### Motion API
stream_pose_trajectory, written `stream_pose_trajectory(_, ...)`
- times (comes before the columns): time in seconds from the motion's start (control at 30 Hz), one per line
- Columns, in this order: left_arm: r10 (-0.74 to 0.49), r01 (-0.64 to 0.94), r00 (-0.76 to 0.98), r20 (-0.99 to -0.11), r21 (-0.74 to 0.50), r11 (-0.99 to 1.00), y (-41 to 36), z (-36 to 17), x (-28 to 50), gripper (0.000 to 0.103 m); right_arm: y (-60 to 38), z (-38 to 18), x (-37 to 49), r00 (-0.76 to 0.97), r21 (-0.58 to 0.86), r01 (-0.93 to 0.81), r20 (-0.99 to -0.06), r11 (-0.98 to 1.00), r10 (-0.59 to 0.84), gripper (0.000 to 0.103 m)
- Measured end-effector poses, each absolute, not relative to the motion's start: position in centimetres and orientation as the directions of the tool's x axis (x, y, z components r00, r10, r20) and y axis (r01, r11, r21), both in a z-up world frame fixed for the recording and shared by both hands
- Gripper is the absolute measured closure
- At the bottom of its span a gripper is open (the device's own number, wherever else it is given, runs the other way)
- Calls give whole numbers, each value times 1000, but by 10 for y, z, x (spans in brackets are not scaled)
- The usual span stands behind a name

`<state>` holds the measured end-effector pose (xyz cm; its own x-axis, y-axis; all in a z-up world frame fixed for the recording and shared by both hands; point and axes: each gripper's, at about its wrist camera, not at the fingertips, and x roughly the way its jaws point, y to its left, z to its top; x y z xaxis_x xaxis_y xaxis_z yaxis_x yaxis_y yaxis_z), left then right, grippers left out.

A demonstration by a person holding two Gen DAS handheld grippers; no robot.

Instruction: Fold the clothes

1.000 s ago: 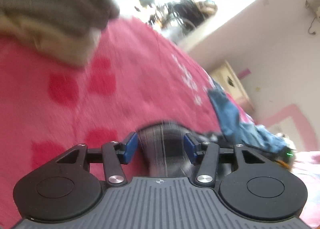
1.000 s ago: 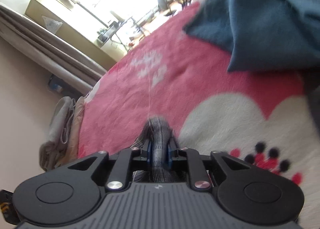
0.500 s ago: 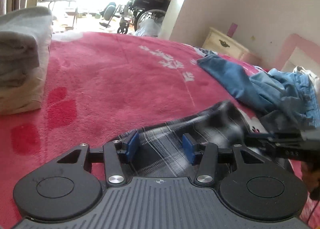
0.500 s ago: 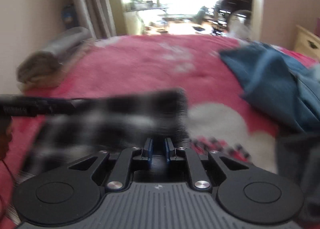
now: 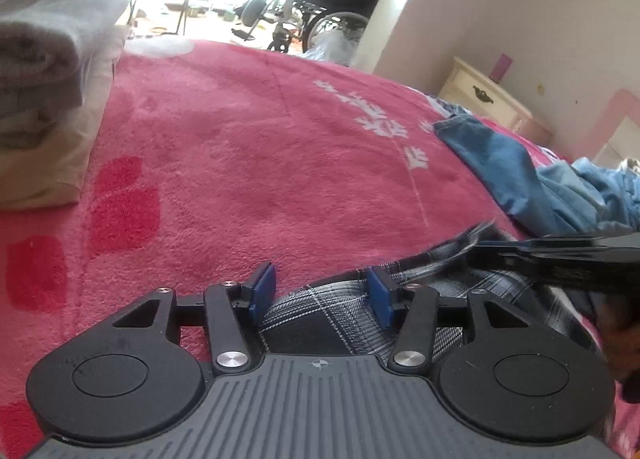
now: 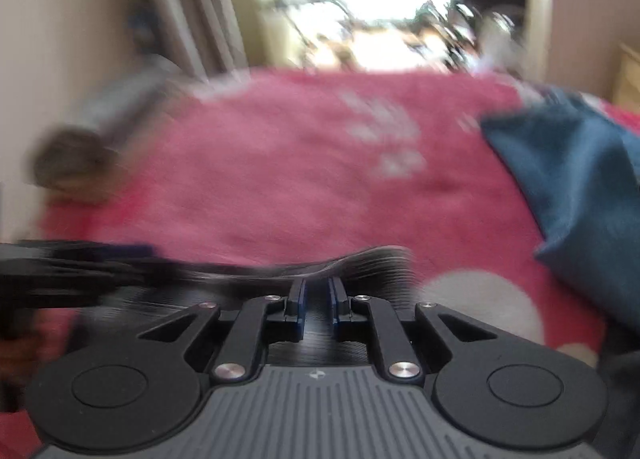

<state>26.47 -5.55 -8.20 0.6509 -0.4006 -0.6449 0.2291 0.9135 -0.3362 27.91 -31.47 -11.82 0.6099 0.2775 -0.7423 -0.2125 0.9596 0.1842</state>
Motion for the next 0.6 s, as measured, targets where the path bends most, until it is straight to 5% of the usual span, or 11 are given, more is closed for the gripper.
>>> stream_pose_trajectory(0.27,-413,227,658,-630,-357,906,-48,-74,263,52,-377,-94,262,680,289,46,-710,956,182,97)
stream_pose_trajectory(0.6,-536,464,640,-550,-280,841,-43,-18,169,52,-360,-58,159,528,240,-233,-782,942,330,95)
